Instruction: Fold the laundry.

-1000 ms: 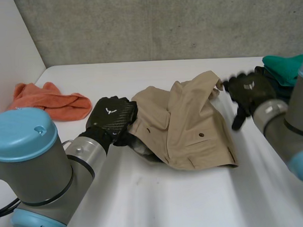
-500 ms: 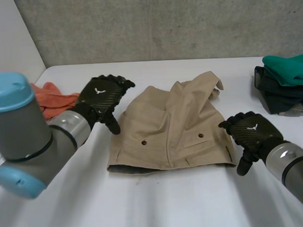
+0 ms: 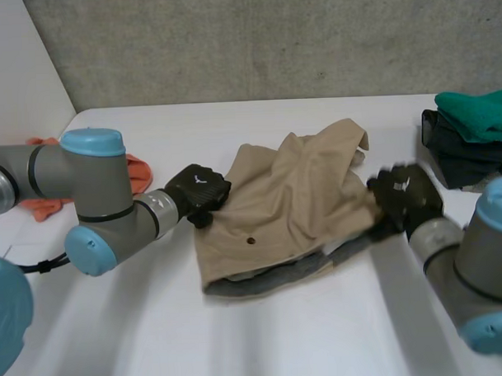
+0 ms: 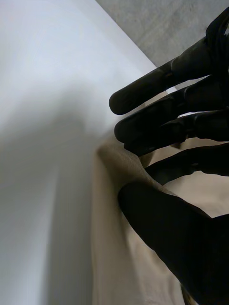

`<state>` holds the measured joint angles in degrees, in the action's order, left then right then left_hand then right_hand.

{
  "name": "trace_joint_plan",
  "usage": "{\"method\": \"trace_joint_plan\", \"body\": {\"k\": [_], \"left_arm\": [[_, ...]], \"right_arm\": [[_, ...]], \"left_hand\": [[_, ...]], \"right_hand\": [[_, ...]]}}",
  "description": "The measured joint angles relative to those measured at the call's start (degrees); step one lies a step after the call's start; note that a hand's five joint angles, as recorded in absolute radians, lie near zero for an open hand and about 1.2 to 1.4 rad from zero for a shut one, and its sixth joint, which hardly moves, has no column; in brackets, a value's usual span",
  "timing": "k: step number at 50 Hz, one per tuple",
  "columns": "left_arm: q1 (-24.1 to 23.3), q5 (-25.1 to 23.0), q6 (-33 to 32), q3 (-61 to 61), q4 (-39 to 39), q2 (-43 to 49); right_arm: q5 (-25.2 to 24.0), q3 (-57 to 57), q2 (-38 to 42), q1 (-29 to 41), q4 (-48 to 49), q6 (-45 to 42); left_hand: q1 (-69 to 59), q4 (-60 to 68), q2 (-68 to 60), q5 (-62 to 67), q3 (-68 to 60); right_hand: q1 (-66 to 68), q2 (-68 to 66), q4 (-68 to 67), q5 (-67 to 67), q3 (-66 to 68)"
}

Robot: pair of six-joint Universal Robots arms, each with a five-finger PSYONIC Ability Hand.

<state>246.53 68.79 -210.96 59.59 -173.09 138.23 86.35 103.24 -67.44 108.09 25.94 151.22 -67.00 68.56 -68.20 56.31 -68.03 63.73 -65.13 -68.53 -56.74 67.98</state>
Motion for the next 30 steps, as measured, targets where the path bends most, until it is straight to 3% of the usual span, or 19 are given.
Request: {"method": "trace_joint_plan", "body": {"k": [6,12,20,22,25,26,27,30], "left_arm": [[-3.4,2.4,2.9,5.6,1.2,-6.6],[-11.6,7.8,13.4,16.4,-1.2,-16.8],[-21.0,10.1,25.8,20.9,-5.8,-19.6],[-22.2,10.5,27.6,20.8,-7.3,-19.3],[-23.1,11.9,29.3,20.4,-9.7,-18.8],[-23.0,12.6,29.5,20.3,-10.3,-18.8],[-22.9,13.1,29.5,20.2,-10.6,-18.8],[-21.6,15.3,29.1,20.2,-11.5,-19.4]], "right_arm": [[1.0,-7.7,1.2,-0.1,1.9,-2.4],[-0.9,-28.8,13.0,0.0,2.8,-7.6],[-6.7,-47.1,27.6,-0.2,6.9,-7.9],[-7.5,-48.5,29.4,-0.2,7.9,-7.6],[-8.0,-49.0,30.9,-0.3,9.2,-7.1],[-7.9,-48.5,30.7,-0.3,9.2,-7.1],[-7.7,-48.0,30.4,-0.4,9.0,-7.0],[-6.8,-45.2,27.8,-0.7,7.5,-6.9]], "left_hand": [[0.0,0.0,-0.1,0.0,0.0],[0.0,0.0,-0.3,0.0,0.0],[0.0,0.0,-0.3,0.0,-0.1],[0.0,0.0,-0.3,0.0,-0.1],[0.2,0.1,-0.3,0.0,-0.1],[13.7,-12.0,13.0,-11.9,11.9],[27.6,-24.2,24.0,-23.9,23.9],[41.4,-40.8,40.4,-39.0,39.8]], "right_hand": [[0.3,0.0,-0.1,-0.8,0.1],[0.3,0.0,-0.1,-1.0,0.2],[0.3,0.1,0.2,-0.8,-0.2],[-7.7,8.7,9.9,8.2,-10.6],[-35.3,37.5,39.0,38.3,-38.7],[-45.5,47.3,48.6,47.6,-48.1],[-47.3,49.0,51.3,50.1,-50.7],[-51.0,53.1,56.4,54.0,-56.0]]}}
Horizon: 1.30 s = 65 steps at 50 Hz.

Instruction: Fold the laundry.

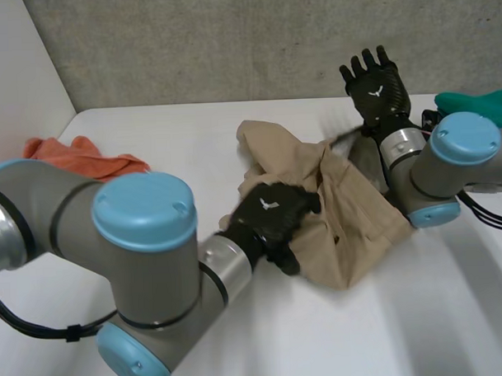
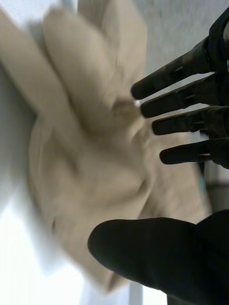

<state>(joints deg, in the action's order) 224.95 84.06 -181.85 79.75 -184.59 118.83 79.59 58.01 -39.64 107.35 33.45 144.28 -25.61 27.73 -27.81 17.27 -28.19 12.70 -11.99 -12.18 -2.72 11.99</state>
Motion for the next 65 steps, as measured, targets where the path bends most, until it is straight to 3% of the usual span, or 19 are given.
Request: {"method": "trace_joint_plan", "body": {"k": [4,14,20,23,30,36,39,40,42,46,55,65], "left_arm": [[2.8,1.7,-1.2,0.7,-0.3,-1.9],[12.7,2.1,-8.4,5.4,-1.2,-6.3],[17.0,0.8,-15.2,4.8,-3.1,-1.8],[18.4,-2.2,-18.8,3.5,-3.7,2.5],[19.0,-10.2,-22.1,-0.5,-3.6,9.8],[17.9,-12.5,-21.9,-5.0,-3.4,14.7],[17.2,-12.5,-21.7,-6.4,-3.5,16.1],[17.0,-12.4,-21.6,-6.8,-3.5,16.4],[16.5,-12.2,-21.4,-7.5,-3.6,16.8],[15.8,-10.8,-20.3,-8.0,-3.5,16.2],[15.8,-4.5,-13.1,-7.4,-3.4,0.6],[16.1,-3.0,-7.5,-7.1,-3.8,-20.4]], "right_arm": [[1.9,4.6,-6.5,-1.2,-4.7,0.0],[4.8,16.1,-27.1,-3.5,-30.7,-0.2],[4.3,24.5,-36.0,-3.4,-46.7,-0.1],[4.0,31.8,-39.4,-3.2,-50.7,0.0],[3.8,46.4,-41.6,-3.0,-44.4,0.4],[4.2,54.7,-40.6,-2.9,-31.5,3.2],[4.3,55.8,-39.2,-2.8,-28.2,4.4],[4.3,56.0,-38.5,-2.8,-27.2,4.7],[4.4,55.9,-37.1,-2.9,-25.2,5.3],[4.4,54.7,-37.1,-3.0,-22.4,5.7],[4.3,44.4,-49.0,-2.3,-23.8,5.6],[3.8,22.5,-56.0,-2.1,-38.7,8.5]], "left_hand": [[1.6,-4.8,4.2,-4.3,4.3],[1.8,-5.8,5.5,-5.9,5.6],[1.8,-6.0,5.5,-6.0,5.6],[1.8,-6.0,5.5,-6.0,5.6],[1.1,-4.6,4.3,-4.2,4.5],[-17.2,13.4,-13.2,13.7,-12.7],[-28.8,24.9,-24.9,25.1,-24.4],[-37.1,33.5,-33.4,33.6,-32.8],[-41.4,39.2,-39.0,39.1,-38.4],[-41.4,40.8,-40.6,39.6,-39.9],[-41.4,40.8,-40.6,39.6,-39.9],[-41.4,40.9,-40.7,39.6,-40.1]], "right_hand": [[0.0,0.0,0.1,0.0,0.0],[0.0,0.0,0.1,0.0,0.0],[0.2,-0.8,-0.9,-0.4,1.0],[0.2,-2.5,-2.3,-2.2,2.7],[3.8,-5.2,-4.9,-4.9,5.2],[14.6,-14.7,-15.0,-14.8,15.1],[26.3,-27.1,-26.8,-25.3,27.0],[34.7,-35.6,-35.0,-34.5,35.3],[48.9,-51.9,-50.9,-49.5,51.1],[49.8,-55.2,-56.2,-53.4,55.9],[49.8,-55.2,-56.4,-53.9,55.9],[49.8,-55.2,-56.4,-54.0,55.9]]}}
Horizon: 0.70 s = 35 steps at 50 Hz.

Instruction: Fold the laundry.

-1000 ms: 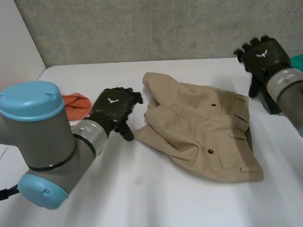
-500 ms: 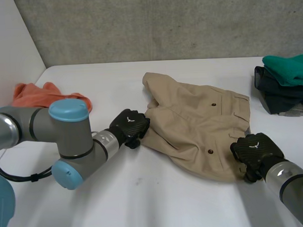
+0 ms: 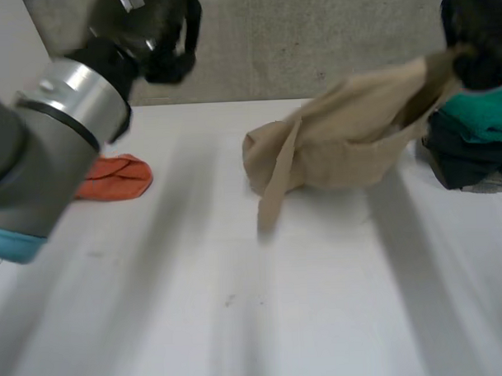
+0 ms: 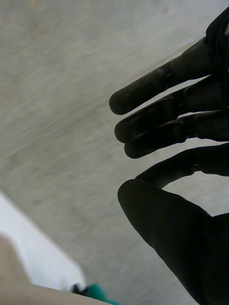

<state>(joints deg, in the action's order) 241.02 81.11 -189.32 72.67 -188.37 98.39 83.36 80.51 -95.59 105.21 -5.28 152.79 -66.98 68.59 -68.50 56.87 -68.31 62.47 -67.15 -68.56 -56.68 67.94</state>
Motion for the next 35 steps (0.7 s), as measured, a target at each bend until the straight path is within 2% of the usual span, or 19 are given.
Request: {"method": "trace_joint_plan", "body": {"k": [1,3,5,6,7,8,12,18,23,35], "left_arm": [[-0.1,-0.1,0.4,0.2,0.0,-1.6],[-0.2,-0.1,1.2,0.9,0.2,-2.7],[-0.3,-0.1,2.0,1.9,0.5,-2.8],[-0.4,-0.1,2.6,2.8,0.8,-2.3],[-0.6,-0.1,3.3,4.0,1.2,-1.4],[-0.8,0.0,4.0,5.2,1.6,-0.4],[-2.1,0.4,7.9,9.8,3.5,4.5],[-4.9,2.6,18.0,15.5,6.0,12.7],[-6.2,4.4,25.1,17.8,7.0,15.5],[-8.9,4.3,32.4,17.7,6.3,18.9]], "right_arm": [[-0.1,-1.9,-0.1,0.0,-1.6,0.5],[-0.5,-3.5,0.0,0.1,-3.5,1.1],[-0.8,-3.8,0.2,0.1,-4.6,1.6],[-1.1,-3.3,0.5,0.2,-5.1,1.8],[-1.3,-2.8,0.8,0.2,-5.4,2.0],[-1.4,-2.0,1.1,0.3,-5.5,2.1],[-1.6,1.3,2.8,0.8,-4.8,2.3],[-1.0,4.6,5.3,3.3,-1.8,2.0],[-0.2,5.4,6.3,5.2,-0.5,1.8],[0.3,6.4,6.1,6.2,-0.4,2.0]], "left_hand": [[0.0,0.0,0.0,0.0,0.0],[11.4,-11.0,11.0,-9.8,10.8],[13.9,-13.1,14.3,-11.8,14.0],[34.4,-31.8,31.7,-30.1,31.2],[42.7,-40.7,40.9,-39.1,40.5],[44.3,-44.2,43.8,-42.6,43.5],[44.3,-45.6,44.9,-44.0,44.5],[44.1,-45.5,44.9,-43.9,44.5],[41.8,-43.2,43.2,-41.1,43.0],[38.9,-40.7,40.9,-39.0,40.8]], "right_hand": [[0.0,0.0,0.0,-0.1,0.1],[0.0,0.0,0.0,-0.4,0.1],[0.0,0.0,0.0,-0.5,0.2],[0.0,0.0,0.0,-0.5,0.2],[0.0,0.0,0.0,-0.5,0.2],[0.0,0.0,0.0,-0.5,0.2],[0.0,0.0,0.0,-0.5,0.2],[0.0,0.0,0.0,-0.5,0.2],[0.0,0.0,-0.1,-0.5,0.2],[0.0,0.0,-0.1,-0.5,0.2]]}}
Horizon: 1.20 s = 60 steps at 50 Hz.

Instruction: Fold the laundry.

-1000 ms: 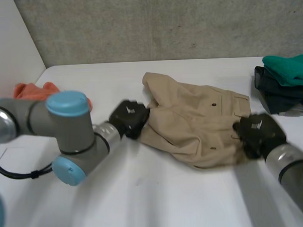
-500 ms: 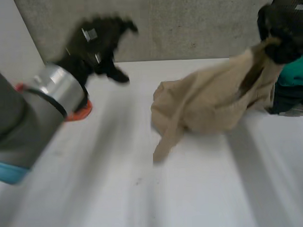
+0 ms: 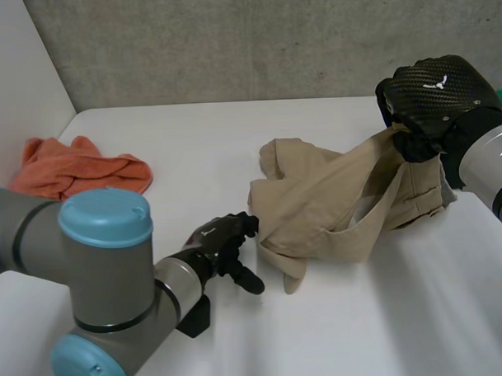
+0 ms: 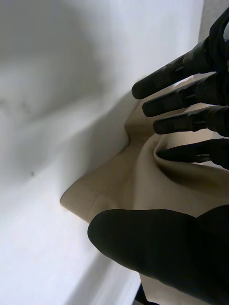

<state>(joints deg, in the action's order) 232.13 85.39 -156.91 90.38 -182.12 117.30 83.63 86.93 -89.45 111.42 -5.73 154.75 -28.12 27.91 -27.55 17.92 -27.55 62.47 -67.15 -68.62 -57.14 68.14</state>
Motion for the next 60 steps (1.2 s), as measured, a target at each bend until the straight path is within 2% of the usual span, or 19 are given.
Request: {"method": "trace_joint_plan", "body": {"k": [9,20,23,25,29,32,36,38,44,49,55,60], "left_arm": [[-1.5,-0.1,7.2,-6.8,-2.0,8.0],[-4.6,-2.3,10.7,-16.2,-1.9,14.7],[-5.4,-3.5,12.9,-18.0,-2.0,15.4],[-5.6,-3.8,14.2,-18.6,-2.1,15.6],[-5.3,-2.8,15.4,-19.2,-2.3,14.9],[-4.1,0.0,14.7,-19.2,-2.2,12.5],[-0.5,3.8,10.8,-17.7,-1.7,6.5],[1.8,4.9,6.7,-16.7,-1.4,2.4],[5.9,5.4,-13.5,-14.9,0.4,-12.1],[6.0,3.5,-25.4,-16.0,1.9,-22.4],[5.6,0.1,-28.7,-20.0,3.8,-30.7],[5.7,-2.4,-28.3,-22.7,5.6,-32.5]], "right_arm": [[0.0,1.6,-0.4,1.3,0.1,0.0],[0.0,3.3,-0.7,1.5,0.8,0.0],[0.0,4.1,-0.7,1.3,1.9,-0.1],[0.0,4.6,-0.7,1.2,2.7,-0.2],[0.2,4.9,-0.8,0.9,3.8,-0.3],[0.4,4.2,-1.0,0.6,4.3,-0.5],[0.5,2.1,-1.4,0.5,4.4,-0.8],[0.5,0.3,-1.6,0.5,4.4,-0.9],[0.8,-6.7,-3.2,0.5,3.8,-0.8],[1.7,-12.3,-6.5,0.6,3.4,-0.5],[3.8,-17.9,-10.6,1.1,3.1,-0.3],[4.8,-20.2,-11.6,1.3,2.5,-0.1]], "left_hand": [[0.0,-0.1,0.0,0.0,0.1],[-2.4,2.1,-2.2,2.2,-2.2],[-26.5,24.5,-25.9,24.2,-25.6],[-38.1,37.8,-38.3,37.2,-37.2],[-38.1,40.4,-40.7,38.3,-39.4],[-38.1,40.4,-40.7,38.3,-39.4],[-38.1,40.4,-40.7,38.3,-39.4],[-38.1,40.4,-40.7,38.3,-39.4],[-38.1,40.7,-41.1,38.3,-40.2],[-38.1,40.7,-41.2,38.3,-40.5],[-38.1,40.8,-41.2,38.3,-40.7],[-38.1,40.9,-41.2,38.3,-40.7]], "right_hand": [[0.0,0.0,0.0,0.0,0.0],[0.0,0.0,0.0,0.0,0.0],[0.0,0.0,0.0,0.0,0.0],[0.0,0.0,0.0,0.0,0.0],[0.0,0.0,0.0,0.0,0.0],[0.0,0.0,0.0,0.0,0.0],[0.0,0.0,0.0,0.0,0.0],[0.0,0.0,0.0,0.0,0.0],[0.0,-0.4,0.0,0.0,0.2],[0.0,-0.4,0.0,0.0,0.2],[0.0,-0.4,0.0,0.0,0.2],[0.0,-0.4,0.0,0.0,0.2]]}}
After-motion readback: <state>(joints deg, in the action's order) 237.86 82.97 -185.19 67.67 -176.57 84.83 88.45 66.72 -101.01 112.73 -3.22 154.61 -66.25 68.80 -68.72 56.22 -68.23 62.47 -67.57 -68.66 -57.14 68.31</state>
